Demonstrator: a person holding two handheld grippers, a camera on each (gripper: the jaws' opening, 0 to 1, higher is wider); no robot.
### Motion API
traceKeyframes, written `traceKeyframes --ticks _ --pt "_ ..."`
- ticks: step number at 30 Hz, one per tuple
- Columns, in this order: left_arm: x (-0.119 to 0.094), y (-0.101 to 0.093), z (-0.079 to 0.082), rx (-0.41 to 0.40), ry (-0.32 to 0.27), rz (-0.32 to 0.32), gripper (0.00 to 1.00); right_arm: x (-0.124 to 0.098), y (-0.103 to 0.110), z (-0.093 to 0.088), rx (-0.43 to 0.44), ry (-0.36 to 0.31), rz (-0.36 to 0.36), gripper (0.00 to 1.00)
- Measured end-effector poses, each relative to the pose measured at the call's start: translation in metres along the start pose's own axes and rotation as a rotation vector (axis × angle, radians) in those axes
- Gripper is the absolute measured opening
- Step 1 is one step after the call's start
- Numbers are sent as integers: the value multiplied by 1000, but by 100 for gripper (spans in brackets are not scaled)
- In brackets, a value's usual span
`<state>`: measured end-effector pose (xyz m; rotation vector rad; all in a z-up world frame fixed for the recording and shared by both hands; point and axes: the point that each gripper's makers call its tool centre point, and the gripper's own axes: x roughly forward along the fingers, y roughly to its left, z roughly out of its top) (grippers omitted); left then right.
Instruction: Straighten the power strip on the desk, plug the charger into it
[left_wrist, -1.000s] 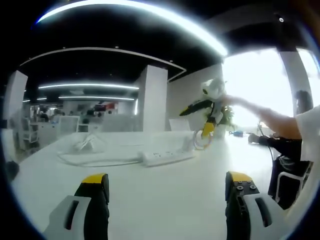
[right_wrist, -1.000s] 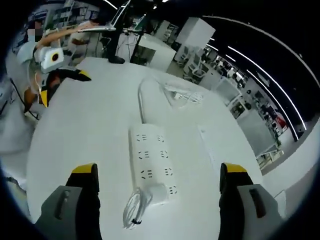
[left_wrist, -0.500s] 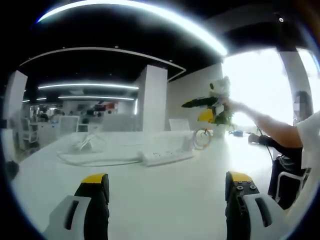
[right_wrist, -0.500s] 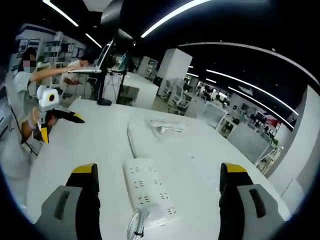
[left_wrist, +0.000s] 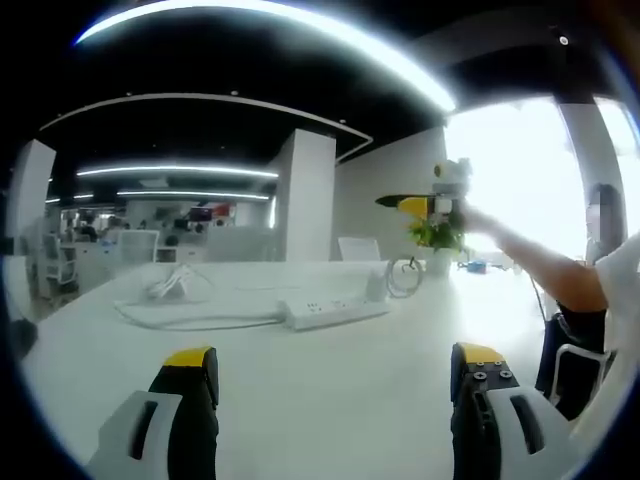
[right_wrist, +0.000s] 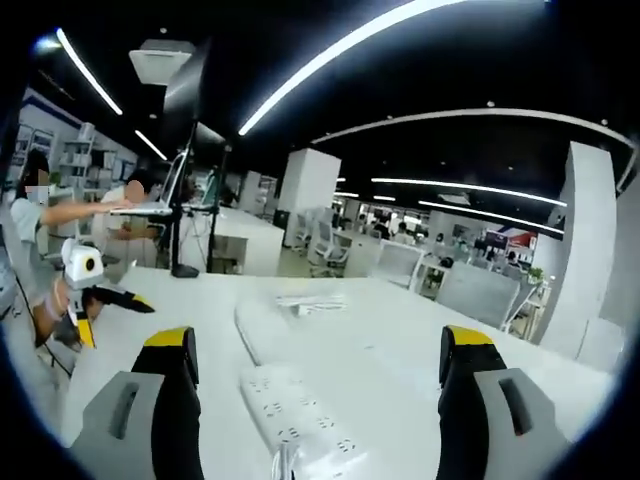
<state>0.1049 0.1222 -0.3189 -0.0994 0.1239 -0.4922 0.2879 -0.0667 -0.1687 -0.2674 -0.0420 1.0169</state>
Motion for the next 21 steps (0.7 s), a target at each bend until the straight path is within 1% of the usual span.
traceKeyframes --ticks 2,6,11,13,17,19,21 --pt "0 -1 0 0 -2 -3 99 -1 -2 1 5 1 -26 100" --pt "0 0 -1 -1 -1 -3 99 -8 -5 9 27 -38 -74 100" --pt "-1 1 -1 -4 -1 0 99 -17 -6 15 34 -77 -125 100" --pt "-1 1 -2 -4 -1 -1 99 -20 -6 14 37 -77 -143 100" --pt "-1 0 -3 -7 -1 -2 99 -30 -8 9 23 -82 -204 100" --pt "-1 0 -4 -9 0 -4 99 -36 -6 9 31 -97 -218 100" --pt "-1 0 -4 -10 2 -5 99 -42 -6 8 26 -90 -239 99"
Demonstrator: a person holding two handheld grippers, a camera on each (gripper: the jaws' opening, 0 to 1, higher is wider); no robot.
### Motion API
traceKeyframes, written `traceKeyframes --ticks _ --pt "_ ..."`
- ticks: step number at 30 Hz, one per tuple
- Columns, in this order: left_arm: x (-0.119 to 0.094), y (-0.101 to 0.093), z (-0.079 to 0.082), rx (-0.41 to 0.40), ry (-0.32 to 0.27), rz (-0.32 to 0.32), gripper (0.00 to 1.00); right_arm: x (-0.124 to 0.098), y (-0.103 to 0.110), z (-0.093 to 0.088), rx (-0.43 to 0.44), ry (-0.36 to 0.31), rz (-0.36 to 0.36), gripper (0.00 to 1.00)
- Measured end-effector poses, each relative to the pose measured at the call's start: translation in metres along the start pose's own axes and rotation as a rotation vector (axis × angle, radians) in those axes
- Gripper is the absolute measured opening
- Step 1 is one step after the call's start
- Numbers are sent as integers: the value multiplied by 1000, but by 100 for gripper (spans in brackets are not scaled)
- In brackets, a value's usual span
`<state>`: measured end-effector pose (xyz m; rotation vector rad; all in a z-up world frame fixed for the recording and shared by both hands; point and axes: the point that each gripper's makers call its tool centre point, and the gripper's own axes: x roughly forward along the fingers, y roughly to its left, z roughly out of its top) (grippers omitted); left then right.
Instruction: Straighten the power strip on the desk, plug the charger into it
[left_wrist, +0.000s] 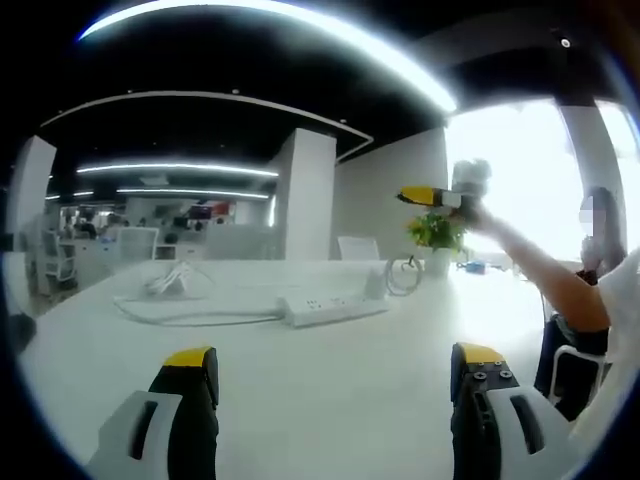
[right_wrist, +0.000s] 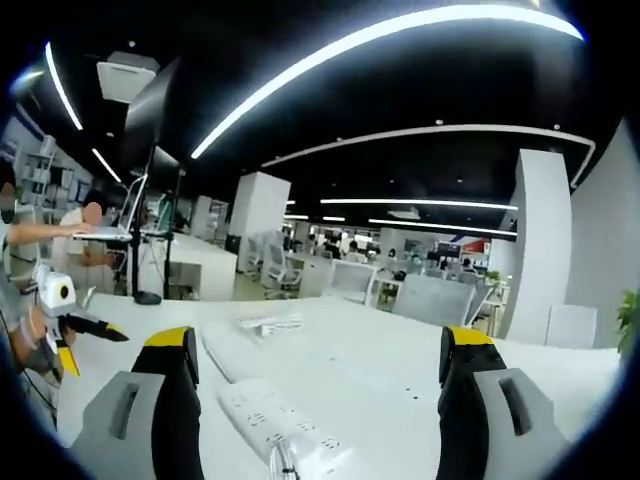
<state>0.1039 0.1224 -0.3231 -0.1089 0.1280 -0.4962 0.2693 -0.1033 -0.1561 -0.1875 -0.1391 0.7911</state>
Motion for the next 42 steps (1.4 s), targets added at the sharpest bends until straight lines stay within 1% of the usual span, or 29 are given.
traceKeyframes --ticks 2,7,9,11,12,19,26,31,36,40,42 --pt "0 0 0 0 0 -2 99 -5 -3 1 -20 -6 -30 99" --pt "1 1 0 -2 2 -3 99 -17 -3 6 -1 -21 -50 99" --pt "1 0 0 -1 1 -5 99 -22 -1 8 -14 -27 -52 100" --pt "1 1 0 -2 2 -5 99 -27 -2 6 -18 -13 -71 100" --pt "1 1 0 -2 2 -5 99 -31 -2 6 -26 -17 -77 99" --pt "3 0 -1 -4 6 -9 99 -53 -9 2 15 -39 -120 99" --pt "5 -1 -2 -7 7 -13 99 -70 -13 3 9 -64 -161 99" --pt "7 -1 -4 -6 12 -17 99 -73 -12 -5 29 -66 -164 99" --pt "5 3 -5 -9 14 -9 99 -74 -5 -17 30 -47 -164 100" --pt "4 7 -6 -14 13 0 99 -76 -1 -25 57 -62 -171 100" --pt "4 8 -7 -15 15 1 99 -78 0 -31 69 -57 -174 100"
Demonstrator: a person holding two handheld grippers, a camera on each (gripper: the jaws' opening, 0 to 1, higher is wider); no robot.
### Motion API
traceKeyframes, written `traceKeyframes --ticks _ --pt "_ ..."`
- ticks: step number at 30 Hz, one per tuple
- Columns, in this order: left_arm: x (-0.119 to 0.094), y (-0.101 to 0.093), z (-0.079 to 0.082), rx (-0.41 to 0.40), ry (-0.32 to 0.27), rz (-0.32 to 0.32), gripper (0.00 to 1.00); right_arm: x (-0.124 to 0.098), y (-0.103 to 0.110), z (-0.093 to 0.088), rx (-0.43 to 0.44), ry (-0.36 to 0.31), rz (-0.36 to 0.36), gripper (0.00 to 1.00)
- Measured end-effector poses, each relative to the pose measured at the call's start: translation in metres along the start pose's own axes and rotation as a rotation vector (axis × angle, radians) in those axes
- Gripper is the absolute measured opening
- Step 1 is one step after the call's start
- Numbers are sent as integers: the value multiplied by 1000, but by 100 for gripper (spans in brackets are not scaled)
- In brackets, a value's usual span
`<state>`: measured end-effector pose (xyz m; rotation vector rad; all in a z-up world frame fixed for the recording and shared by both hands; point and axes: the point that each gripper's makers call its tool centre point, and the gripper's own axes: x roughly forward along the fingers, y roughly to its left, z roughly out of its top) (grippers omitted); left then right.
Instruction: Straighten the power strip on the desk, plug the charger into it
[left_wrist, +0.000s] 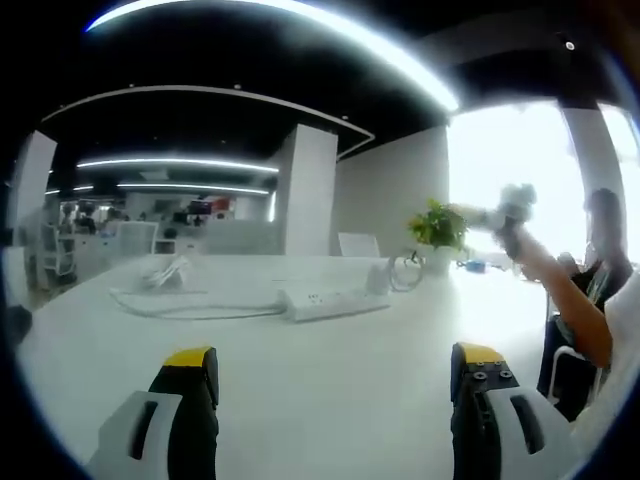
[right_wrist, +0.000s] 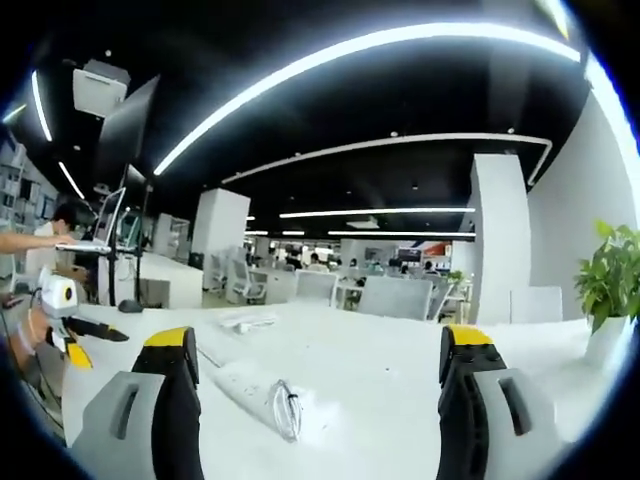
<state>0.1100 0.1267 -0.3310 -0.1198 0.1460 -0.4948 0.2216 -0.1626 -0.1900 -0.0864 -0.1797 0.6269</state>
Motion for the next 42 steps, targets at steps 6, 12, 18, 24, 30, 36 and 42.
traceKeyframes --ticks 6,12,18,24,30,36,42 --pt "0 2 1 -4 -7 2 99 -7 3 -16 13 18 -2 100" --pt "-1 3 1 -6 -9 3 99 -20 6 -27 20 31 -17 100" --pt "-2 4 2 -12 -15 7 99 -32 10 -38 34 32 -33 100" --pt "-2 4 2 -14 -18 8 99 -42 13 -58 46 76 -43 100" --pt "-2 7 2 -17 -21 16 99 -52 20 -79 83 123 -41 100" --pt "-4 9 1 -15 -18 21 99 -63 26 -96 75 188 -35 100" --pt "-4 14 0 -21 -16 32 99 -74 26 -100 67 187 -61 100"
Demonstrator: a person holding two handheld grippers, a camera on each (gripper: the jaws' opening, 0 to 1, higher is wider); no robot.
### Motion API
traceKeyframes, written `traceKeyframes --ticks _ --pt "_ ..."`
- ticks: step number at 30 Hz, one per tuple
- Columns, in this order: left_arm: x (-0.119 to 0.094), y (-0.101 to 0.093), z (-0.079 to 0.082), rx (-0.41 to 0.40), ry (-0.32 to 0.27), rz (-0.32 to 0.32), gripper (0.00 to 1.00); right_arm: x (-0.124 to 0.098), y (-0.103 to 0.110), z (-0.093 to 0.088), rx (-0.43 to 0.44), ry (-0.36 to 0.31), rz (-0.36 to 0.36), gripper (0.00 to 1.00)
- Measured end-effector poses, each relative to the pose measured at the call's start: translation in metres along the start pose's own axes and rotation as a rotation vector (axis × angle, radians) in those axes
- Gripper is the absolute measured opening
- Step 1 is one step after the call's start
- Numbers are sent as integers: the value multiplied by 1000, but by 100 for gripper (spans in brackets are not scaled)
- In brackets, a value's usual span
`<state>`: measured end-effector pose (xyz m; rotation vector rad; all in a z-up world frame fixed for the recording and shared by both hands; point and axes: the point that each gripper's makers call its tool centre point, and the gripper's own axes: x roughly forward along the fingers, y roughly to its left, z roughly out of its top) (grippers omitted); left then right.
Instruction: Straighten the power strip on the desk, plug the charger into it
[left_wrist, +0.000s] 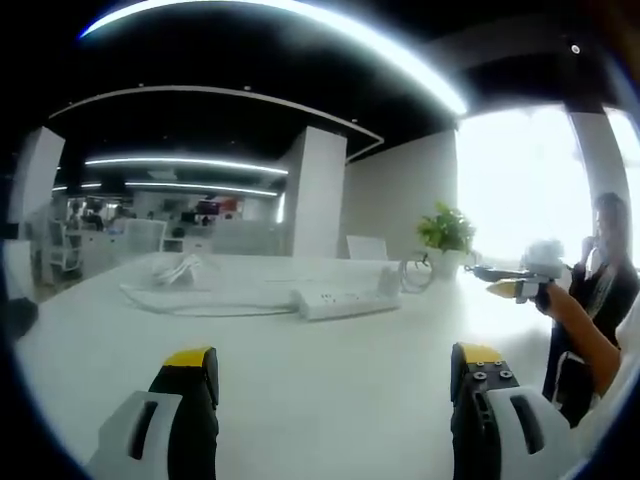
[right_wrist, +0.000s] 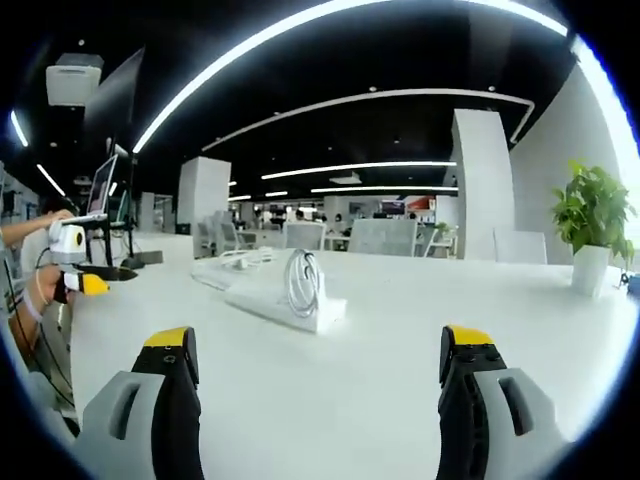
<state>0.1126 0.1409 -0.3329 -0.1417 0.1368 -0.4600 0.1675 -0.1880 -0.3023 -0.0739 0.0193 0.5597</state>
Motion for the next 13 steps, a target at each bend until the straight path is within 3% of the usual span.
traceKeyframes --ticks 13 --pt "-1 6 0 1 1 14 99 -10 16 -5 13 1 20 100"
